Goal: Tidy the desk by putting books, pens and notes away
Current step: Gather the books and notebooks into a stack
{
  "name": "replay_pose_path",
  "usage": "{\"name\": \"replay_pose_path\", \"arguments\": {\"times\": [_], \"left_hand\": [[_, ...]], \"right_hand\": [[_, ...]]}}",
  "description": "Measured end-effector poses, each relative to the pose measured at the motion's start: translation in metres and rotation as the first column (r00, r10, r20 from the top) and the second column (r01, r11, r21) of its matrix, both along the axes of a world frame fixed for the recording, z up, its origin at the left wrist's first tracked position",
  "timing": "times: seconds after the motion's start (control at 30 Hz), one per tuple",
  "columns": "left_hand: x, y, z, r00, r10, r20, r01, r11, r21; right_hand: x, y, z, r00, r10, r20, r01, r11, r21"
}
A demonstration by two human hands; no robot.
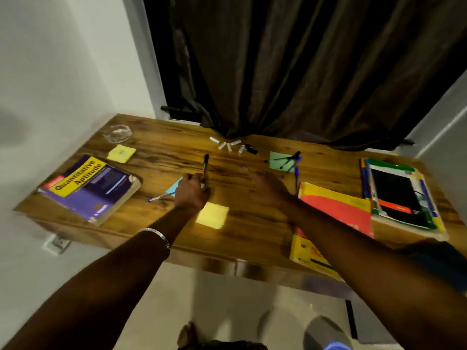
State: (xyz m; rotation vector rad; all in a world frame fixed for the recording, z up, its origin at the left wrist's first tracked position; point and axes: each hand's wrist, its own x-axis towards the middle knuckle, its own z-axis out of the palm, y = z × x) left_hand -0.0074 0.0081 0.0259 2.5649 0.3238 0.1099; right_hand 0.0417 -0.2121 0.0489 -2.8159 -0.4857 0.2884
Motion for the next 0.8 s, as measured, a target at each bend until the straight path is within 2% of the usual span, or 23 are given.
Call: {"name": "replay_pose_path", "arguments": {"times": [0.17,0.23,0.4,0.63,0.8], "left_hand": [[-0.012,0.084,0.008,0.993,0.117,0.019,-0.118,0.992,0.050],[-0.017,0.119,0.009,0.978,0.207,0.033,-0.208,0.978,0.020],[-0.026,0.198,0.005,0.928,0.365,0.081,-0.364,0.931,-0.027],[-0.048,0.275,-0.006,0.868,0.496,0.033,-0.495,0.868,-0.022],[-0.062,0.310,-0.017,0.778,0.627,-0.046,-0.628,0.771,-0.106]], "right_hand": [[0.011,0.097,0.004,0.996,0.085,-0.023,-0.084,0.996,0.042],[0.013,0.139,0.003,0.993,0.105,-0.046,-0.101,0.991,0.088],[0.016,0.232,0.000,0.975,0.213,-0.065,-0.208,0.975,0.075],[0.015,0.331,-0.014,0.949,0.300,-0.098,-0.285,0.948,0.144],[0.063,0.379,-0.094,0.912,0.368,-0.182,-0.311,0.909,0.279]]}}
